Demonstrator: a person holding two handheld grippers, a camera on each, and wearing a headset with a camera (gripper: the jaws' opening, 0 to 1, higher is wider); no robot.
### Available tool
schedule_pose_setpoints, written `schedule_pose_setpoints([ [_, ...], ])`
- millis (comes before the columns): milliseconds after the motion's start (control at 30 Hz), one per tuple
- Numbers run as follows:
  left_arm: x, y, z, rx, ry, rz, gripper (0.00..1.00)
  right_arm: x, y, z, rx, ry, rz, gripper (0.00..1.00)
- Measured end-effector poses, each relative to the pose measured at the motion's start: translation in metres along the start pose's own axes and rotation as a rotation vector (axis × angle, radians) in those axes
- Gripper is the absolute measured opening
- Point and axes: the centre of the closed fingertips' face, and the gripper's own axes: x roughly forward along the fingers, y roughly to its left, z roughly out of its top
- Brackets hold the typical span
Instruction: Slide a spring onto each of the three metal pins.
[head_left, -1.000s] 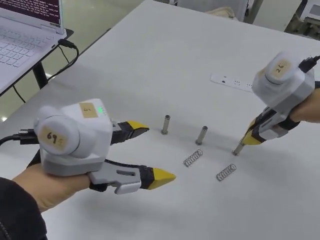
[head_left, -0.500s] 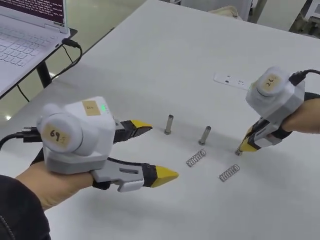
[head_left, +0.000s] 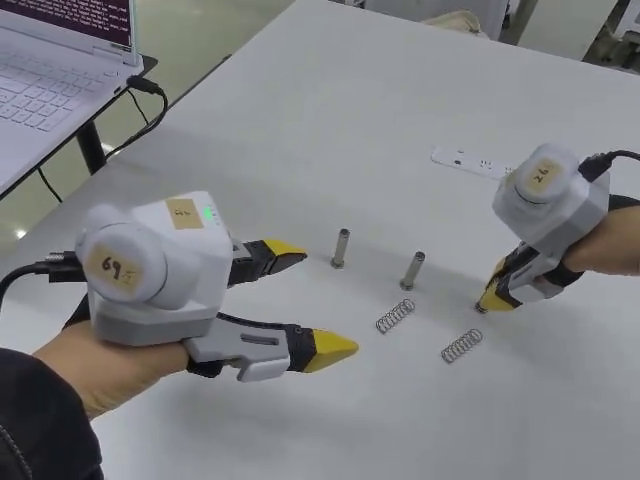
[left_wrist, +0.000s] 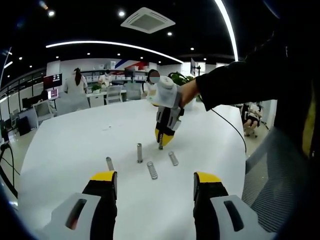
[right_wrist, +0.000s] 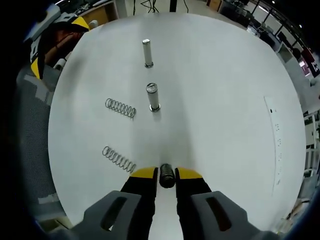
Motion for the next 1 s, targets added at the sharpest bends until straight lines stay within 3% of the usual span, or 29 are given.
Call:
schedule_pose_setpoints([
  [433,0.002,-0.004,-0.001,0.003,0.007,-0.012,0.56,-0.01,0.001,-0.003,0.002,-0.03,-0.013,0.17],
  [1000,0.007,-0.006,-0.007,0.018,0.042,-0.02,0.52,-0.036,0.002,0.012,0.025,-0.14,-0.058,0.21],
])
